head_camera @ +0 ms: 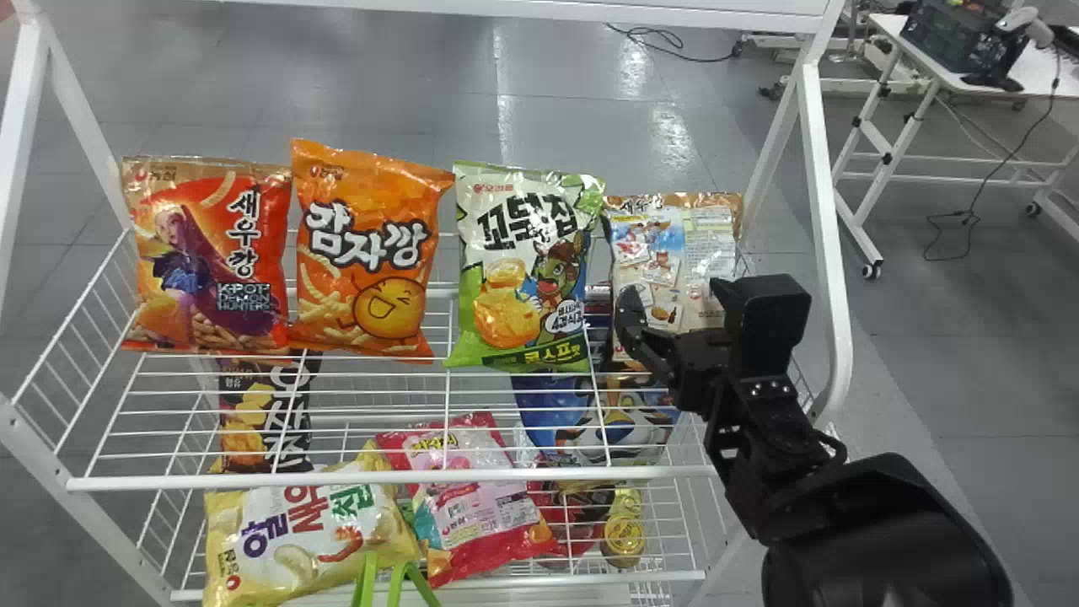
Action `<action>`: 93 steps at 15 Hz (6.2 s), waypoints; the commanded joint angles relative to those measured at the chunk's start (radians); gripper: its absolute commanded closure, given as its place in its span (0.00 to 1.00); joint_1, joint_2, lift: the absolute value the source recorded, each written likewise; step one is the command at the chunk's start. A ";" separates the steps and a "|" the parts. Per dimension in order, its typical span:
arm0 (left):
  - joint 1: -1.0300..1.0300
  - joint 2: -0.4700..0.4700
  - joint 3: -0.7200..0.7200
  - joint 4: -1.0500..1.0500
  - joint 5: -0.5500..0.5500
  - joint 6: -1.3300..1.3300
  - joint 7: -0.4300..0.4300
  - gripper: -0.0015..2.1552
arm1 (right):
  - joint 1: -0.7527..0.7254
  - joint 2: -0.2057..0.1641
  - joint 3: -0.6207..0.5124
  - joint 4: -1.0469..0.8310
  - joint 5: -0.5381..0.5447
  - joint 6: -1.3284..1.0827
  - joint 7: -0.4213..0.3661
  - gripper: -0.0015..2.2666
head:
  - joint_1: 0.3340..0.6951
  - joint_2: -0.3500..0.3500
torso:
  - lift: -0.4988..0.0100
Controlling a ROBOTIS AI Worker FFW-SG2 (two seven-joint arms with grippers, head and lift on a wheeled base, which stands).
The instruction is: Hold basket handle with left hand then pick spicy shrimp crackers with right hand and place into basket
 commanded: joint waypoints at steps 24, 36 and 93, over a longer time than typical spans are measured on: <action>-0.030 -0.002 -0.008 0.054 -0.017 0.001 -0.005 0.88 | -0.005 -0.009 -0.019 -0.012 -0.016 0.044 0.014 0.84 | 1.00 0.33 | 0.91; 0.001 -0.002 -0.015 0.005 -0.015 0.001 -0.003 0.88 | 0.110 -0.044 -0.040 -0.221 -0.044 0.072 -0.049 0.84 | 1.00 0.27 | 0.91; -0.008 0.000 -0.038 -0.035 -0.009 0.001 0.008 0.88 | 0.352 -0.093 0.445 -0.693 -0.148 1.069 0.042 0.84 | 1.00 1.00 | 0.91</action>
